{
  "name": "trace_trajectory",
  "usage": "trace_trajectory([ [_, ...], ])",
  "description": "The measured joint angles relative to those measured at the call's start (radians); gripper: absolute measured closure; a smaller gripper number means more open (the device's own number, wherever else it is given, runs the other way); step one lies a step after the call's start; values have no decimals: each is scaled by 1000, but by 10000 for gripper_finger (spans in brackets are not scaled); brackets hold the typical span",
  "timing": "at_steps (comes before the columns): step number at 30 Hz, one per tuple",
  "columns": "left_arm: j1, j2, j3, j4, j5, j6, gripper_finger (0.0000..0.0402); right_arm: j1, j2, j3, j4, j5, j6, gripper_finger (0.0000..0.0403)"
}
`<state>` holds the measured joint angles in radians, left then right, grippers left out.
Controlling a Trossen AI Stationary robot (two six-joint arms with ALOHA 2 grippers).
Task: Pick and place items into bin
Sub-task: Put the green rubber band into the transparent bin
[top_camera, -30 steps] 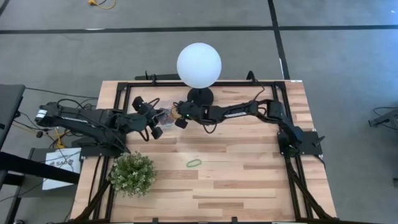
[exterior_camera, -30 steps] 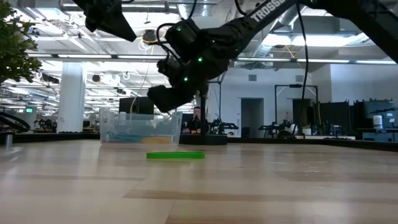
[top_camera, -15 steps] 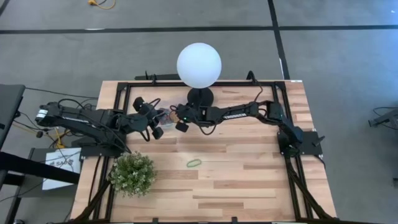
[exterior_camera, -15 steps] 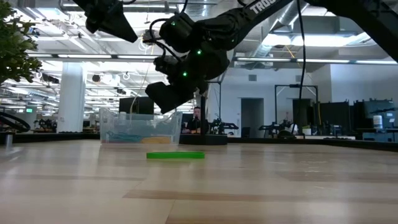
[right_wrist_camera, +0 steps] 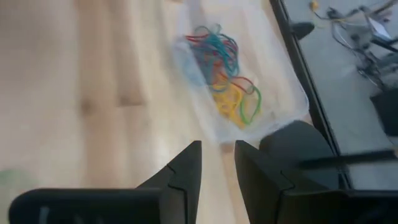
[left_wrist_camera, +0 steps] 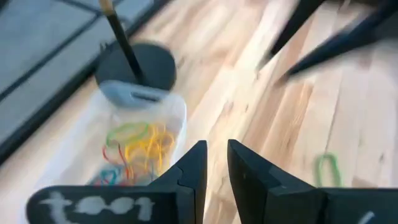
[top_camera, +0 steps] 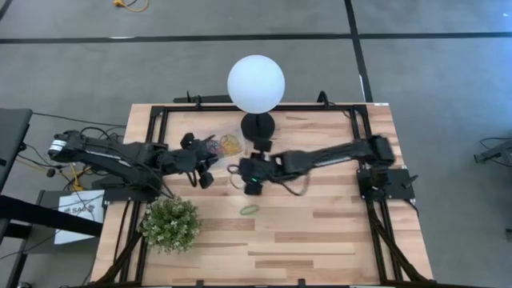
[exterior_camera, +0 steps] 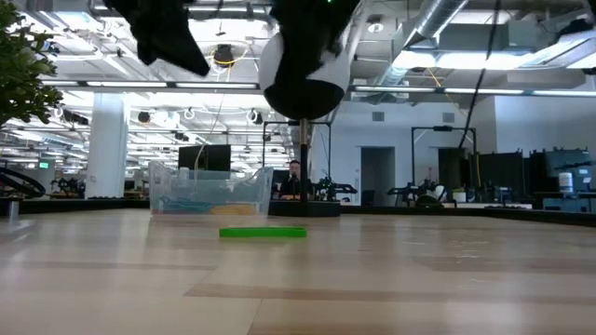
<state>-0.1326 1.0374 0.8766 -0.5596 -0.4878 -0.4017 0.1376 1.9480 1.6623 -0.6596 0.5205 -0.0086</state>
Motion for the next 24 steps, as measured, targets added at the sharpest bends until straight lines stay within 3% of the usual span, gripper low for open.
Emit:
trace_trajectory([
  [4, 0, 99, -1, 45, 60, 2, 348, 91, -141, 1, -193, -12, 80, 312],
  [11, -52, 337, -1, 415, 386, 195, 348, 225, -330, -52, -382, -102, 283, 312],
  [15, -77, 464, 3, 537, 490, 249, 338, 305, -414, -179, -366, -104, 384, 312],
  [19, -76, 572, 38, 495, 486, 235, 312, 369, -503, -352, -276, -103, 457, 312],
  [24, -76, 667, 84, 502, 480, 235, 273, 427, -605, -598, -27, -103, 461, 312],
])
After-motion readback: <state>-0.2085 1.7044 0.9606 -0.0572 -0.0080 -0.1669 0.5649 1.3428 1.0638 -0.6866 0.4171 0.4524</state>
